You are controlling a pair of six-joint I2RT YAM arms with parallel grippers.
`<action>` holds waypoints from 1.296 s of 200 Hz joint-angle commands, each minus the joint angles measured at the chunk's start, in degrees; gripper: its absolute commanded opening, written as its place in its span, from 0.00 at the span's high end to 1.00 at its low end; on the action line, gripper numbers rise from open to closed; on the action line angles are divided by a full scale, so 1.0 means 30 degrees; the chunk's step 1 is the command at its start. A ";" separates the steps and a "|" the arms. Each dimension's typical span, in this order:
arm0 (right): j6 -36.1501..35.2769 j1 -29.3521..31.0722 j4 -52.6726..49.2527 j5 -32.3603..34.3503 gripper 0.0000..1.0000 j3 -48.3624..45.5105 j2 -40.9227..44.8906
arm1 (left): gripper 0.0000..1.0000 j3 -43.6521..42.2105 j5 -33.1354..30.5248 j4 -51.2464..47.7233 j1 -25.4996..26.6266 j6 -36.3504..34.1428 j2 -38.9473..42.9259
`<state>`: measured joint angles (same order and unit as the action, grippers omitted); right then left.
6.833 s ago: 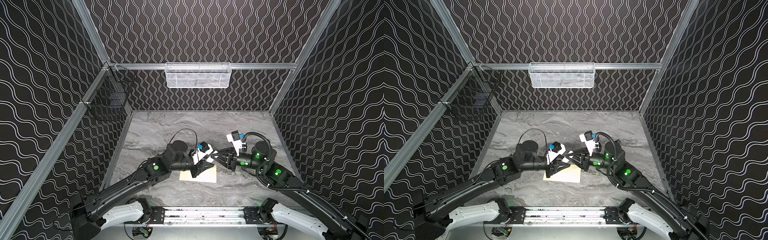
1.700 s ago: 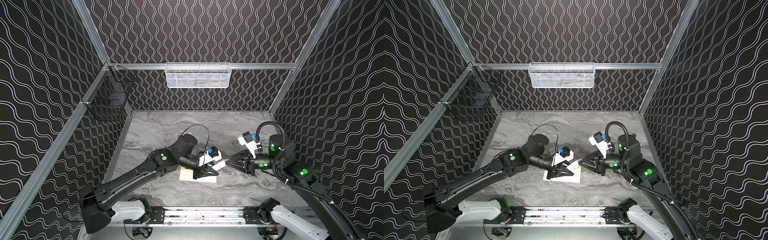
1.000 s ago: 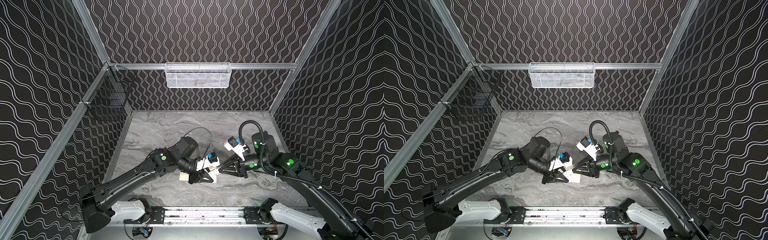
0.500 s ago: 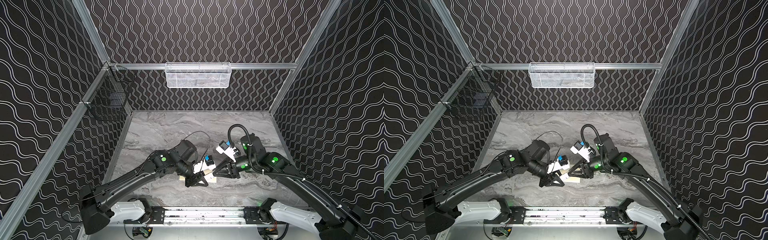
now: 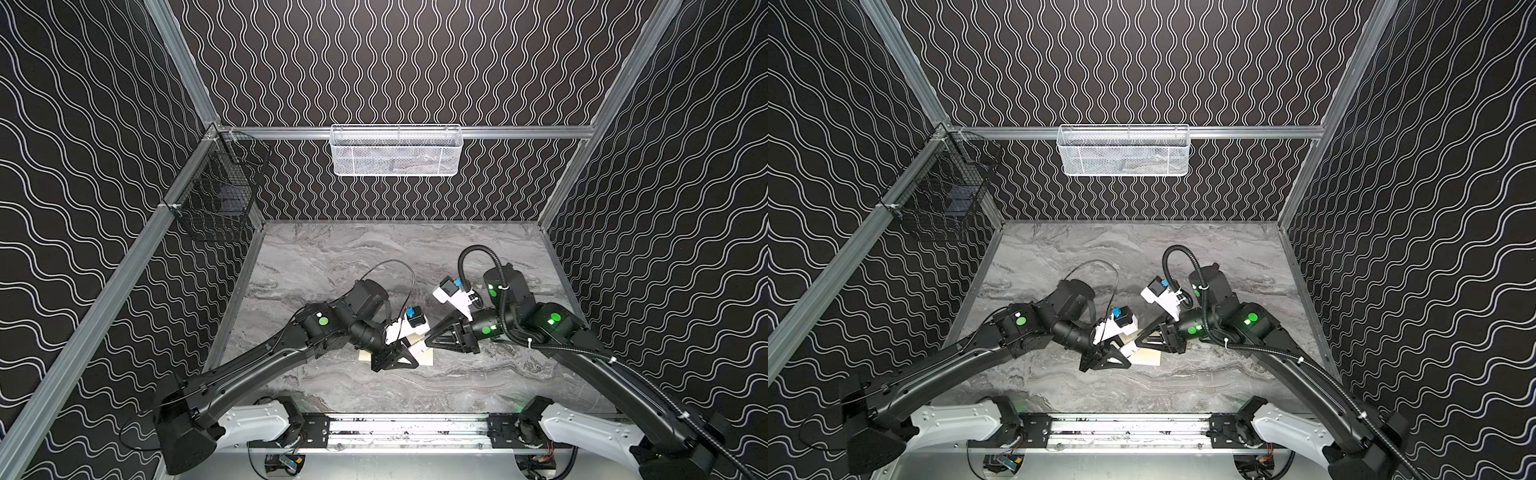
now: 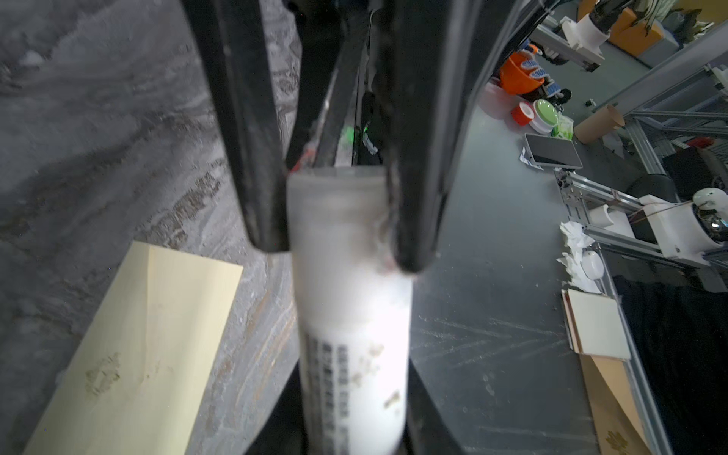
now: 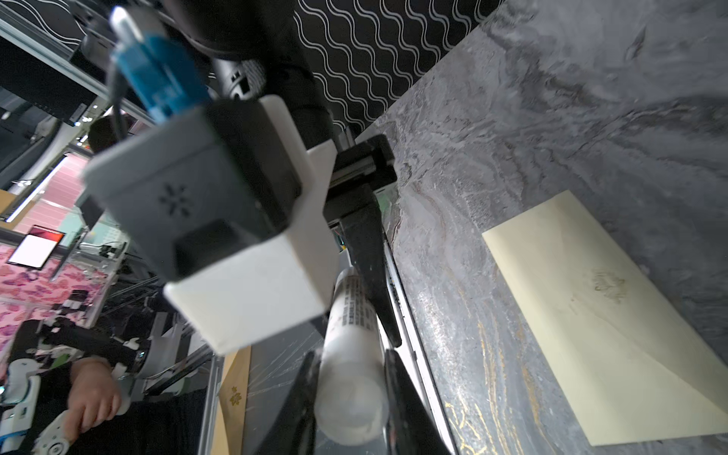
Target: Place the letter into the envelope and seal it
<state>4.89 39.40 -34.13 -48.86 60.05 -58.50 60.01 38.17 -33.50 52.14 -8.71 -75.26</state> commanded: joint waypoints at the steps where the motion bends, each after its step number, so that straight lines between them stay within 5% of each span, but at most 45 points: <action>1: -0.0853 0.0059 -0.0400 0.0934 0.66 0.0722 0.0207 | 1.00 -0.0324 0.1026 0.5884 -0.0062 0.0043 0.0337; 35: -0.1710 -0.0169 -0.1925 0.1658 0.34 0.3073 -0.0004 | 1.00 -0.1044 0.1707 0.7158 -0.0093 0.1035 0.0707; 57: -0.2778 -0.0197 -0.2604 0.2766 0.23 0.4128 0.0536 | 1.00 -0.2005 0.2300 0.8895 -0.0095 0.2288 0.1206; 82: -0.2192 -0.0187 0.0527 0.3084 0.16 0.2777 0.2136 | 1.00 -0.2967 0.3162 1.1428 -0.0095 0.4104 0.1705; 147: 0.1230 -0.0205 0.8469 -0.0011 0.18 -0.1620 0.4069 | 1.00 -0.4676 0.4190 1.5997 -0.0084 0.7118 0.2359; 259: 0.2817 0.0361 1.1325 -0.1981 0.47 -0.2218 0.2961 | 1.00 -0.4856 0.4359 1.7010 -0.0095 0.7649 0.1659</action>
<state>12.47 40.01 -3.31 -53.71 52.99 -49.30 45.17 51.18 15.35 51.92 13.69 -69.87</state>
